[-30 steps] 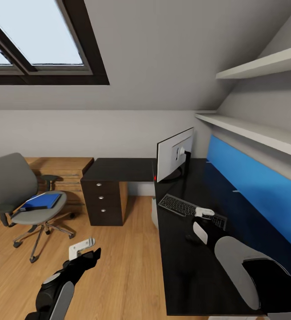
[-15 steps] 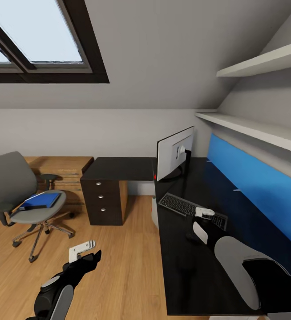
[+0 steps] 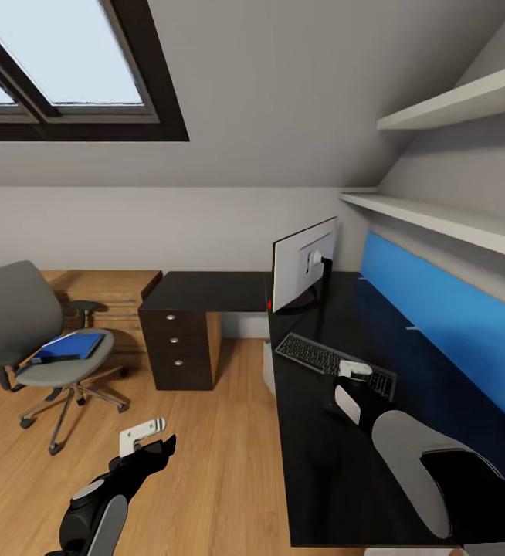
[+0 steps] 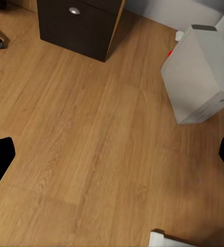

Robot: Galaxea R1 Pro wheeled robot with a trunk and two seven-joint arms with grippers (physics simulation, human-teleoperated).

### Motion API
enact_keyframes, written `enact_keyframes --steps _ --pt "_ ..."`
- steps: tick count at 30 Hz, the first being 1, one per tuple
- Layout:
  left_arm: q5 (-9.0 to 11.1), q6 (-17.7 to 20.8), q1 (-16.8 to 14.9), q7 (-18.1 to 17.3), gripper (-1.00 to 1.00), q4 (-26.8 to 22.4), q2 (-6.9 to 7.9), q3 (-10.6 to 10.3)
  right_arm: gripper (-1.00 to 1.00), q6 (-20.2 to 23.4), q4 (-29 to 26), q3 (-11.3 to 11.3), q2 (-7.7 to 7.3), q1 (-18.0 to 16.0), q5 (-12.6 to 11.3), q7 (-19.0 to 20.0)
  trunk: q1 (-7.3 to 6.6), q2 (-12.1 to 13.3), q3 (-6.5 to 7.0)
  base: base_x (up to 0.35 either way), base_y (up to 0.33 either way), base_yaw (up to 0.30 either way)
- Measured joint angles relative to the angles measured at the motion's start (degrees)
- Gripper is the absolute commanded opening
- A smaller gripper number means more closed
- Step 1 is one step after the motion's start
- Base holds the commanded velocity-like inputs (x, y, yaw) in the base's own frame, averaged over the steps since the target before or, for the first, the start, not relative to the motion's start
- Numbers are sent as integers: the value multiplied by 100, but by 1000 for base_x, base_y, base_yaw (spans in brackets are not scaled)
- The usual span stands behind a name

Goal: In the bedroom, organize the workspace by keeping the computer under the desk, ensuring the monitor is on the desk, placing the keyboard on the desk next to the monitor, placing the mouse on the desk next to the keyboard, moving the folder from the swivel chair onto the desk next to the mouse, stacking the notebook on top of the folder with the pen on top of the notebook, and positioning the swivel chair next to the desk.

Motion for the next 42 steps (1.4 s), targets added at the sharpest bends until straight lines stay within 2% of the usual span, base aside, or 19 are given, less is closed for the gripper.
enact_keyframes --steps 10,20,42 --pt "0 0 0 7 100 14 1 0 100 -19 -26 -10 -9 0 -6 21 220 -402 -180 0 0 0" --pt "-8 0 0 8 100 15 1 15 100 -265 -157 -9 -17 0 -10 6 440 -803 -360 0 0 0" --pt "-34 -8 7 8 100 34 25 35 100 -264 -217 -25 -21 0 -36 -11 440 -805 -360 6 0 0"
